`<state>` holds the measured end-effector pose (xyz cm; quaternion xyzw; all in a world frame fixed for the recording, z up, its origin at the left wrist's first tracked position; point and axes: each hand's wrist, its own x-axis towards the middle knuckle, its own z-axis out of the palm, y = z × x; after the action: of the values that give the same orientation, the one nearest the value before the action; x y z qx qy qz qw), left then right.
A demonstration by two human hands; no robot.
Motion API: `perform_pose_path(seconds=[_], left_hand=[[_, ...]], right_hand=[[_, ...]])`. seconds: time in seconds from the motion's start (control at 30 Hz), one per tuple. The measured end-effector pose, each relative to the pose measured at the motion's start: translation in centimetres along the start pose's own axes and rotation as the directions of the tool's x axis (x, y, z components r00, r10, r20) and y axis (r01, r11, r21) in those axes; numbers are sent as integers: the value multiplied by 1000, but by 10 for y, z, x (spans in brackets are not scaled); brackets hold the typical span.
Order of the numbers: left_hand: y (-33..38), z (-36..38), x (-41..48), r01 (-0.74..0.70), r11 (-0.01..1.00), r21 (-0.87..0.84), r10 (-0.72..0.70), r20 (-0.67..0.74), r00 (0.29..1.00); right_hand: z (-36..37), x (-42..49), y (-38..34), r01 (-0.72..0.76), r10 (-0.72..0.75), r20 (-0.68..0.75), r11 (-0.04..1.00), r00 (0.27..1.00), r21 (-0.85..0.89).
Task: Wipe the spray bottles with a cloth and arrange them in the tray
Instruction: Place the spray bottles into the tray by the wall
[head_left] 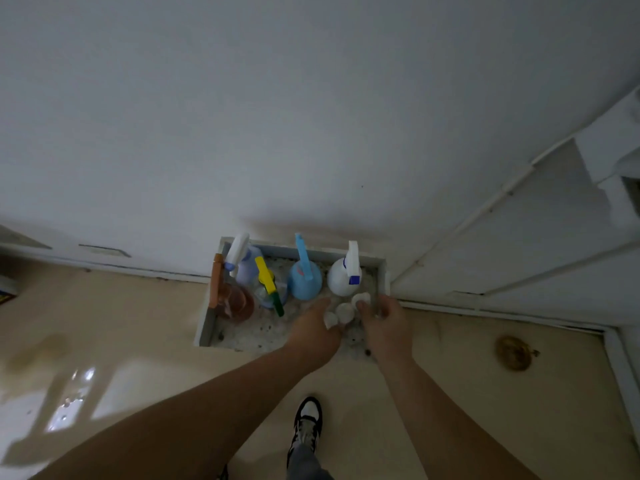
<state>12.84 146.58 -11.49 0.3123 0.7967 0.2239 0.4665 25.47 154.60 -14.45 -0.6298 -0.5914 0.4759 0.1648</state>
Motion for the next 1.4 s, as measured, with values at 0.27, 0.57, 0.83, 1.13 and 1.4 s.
perform_pose_path(seconds=[0.27, 0.57, 0.83, 1.13, 1.4], left_hand=[[6, -72, -48, -171, 982, 83, 170, 18, 985], [-9, -208, -66, -141, 989, 48, 149, -304, 941], [-39, -227, 28, 18, 953, 302, 26, -143, 989], [-22, -226, 73, 40, 939, 343, 10, -145, 989], [-10, -259, 82, -182, 869, 460, 192, 26, 981]], right_hand=[[-2, -30, -87, 366, -386, -145, 919, 911, -146], [79, -57, -165, 560, -449, 367, 775, 815, -294], [115, -31, -148, 422, -229, 416, 779, 880, -464], [126, -11, -167, 172, -85, 359, 961, 929, -216], [143, -3, -196, -388, 261, 385, 871, 885, 300]])
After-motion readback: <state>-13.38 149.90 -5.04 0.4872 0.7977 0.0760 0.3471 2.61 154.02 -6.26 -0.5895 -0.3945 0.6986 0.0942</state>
